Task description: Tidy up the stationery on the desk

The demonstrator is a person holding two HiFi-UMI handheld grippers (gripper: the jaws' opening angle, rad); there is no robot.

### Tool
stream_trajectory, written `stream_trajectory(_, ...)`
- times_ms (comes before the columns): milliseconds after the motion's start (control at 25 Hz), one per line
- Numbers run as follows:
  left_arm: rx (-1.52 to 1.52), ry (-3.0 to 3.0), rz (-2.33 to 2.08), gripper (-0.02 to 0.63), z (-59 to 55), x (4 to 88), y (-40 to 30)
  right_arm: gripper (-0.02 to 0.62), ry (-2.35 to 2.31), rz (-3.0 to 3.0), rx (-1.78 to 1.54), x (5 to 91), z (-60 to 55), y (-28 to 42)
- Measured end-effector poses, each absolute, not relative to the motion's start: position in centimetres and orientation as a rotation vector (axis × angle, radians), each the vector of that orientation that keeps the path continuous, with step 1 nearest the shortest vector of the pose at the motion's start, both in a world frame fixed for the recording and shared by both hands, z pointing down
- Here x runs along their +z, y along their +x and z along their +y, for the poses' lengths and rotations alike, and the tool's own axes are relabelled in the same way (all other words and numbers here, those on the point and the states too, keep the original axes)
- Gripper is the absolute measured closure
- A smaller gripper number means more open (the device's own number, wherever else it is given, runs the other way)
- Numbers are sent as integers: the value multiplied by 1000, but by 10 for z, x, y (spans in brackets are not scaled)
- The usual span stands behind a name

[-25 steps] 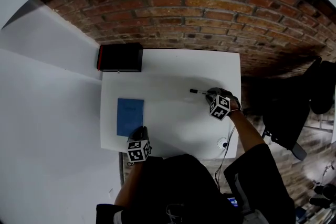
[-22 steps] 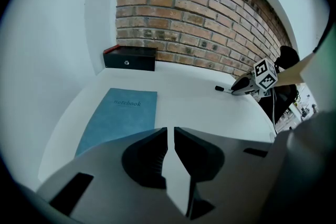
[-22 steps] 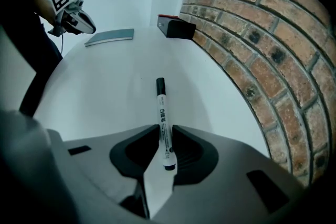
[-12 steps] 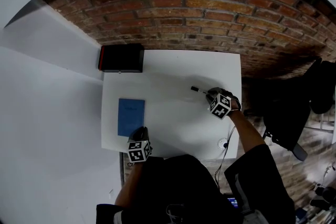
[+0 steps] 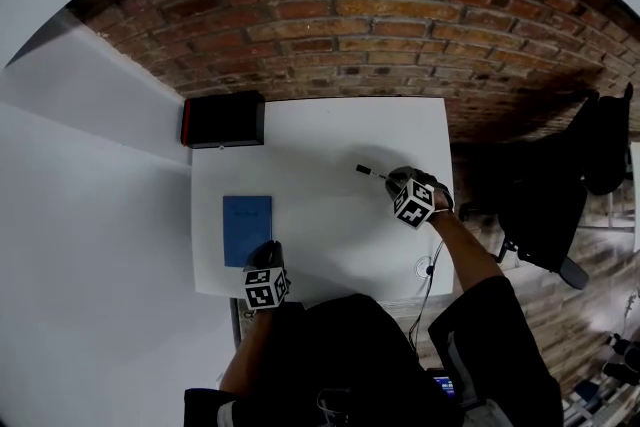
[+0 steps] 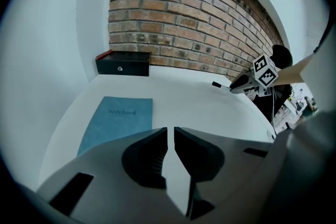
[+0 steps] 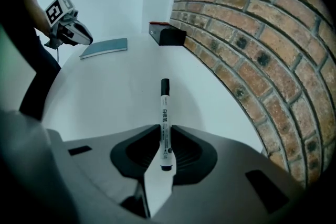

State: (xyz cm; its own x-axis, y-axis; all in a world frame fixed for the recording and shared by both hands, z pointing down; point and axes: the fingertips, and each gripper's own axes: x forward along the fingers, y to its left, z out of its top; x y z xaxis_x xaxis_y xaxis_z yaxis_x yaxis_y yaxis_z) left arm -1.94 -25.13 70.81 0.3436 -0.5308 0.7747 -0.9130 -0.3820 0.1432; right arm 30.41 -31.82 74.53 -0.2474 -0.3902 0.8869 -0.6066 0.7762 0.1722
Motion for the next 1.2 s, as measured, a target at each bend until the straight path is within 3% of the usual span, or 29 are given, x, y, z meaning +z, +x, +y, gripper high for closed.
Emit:
stream_trajectory(560, 867, 2195, -1095, 554, -263, 707, -31, 514, 902, -1796, 272, 717, -285, 279)
stream_trajectory(1200, 814, 2309, -983, 554, -269, 699, -80, 514, 1011, -1766, 292, 686, -264, 184)
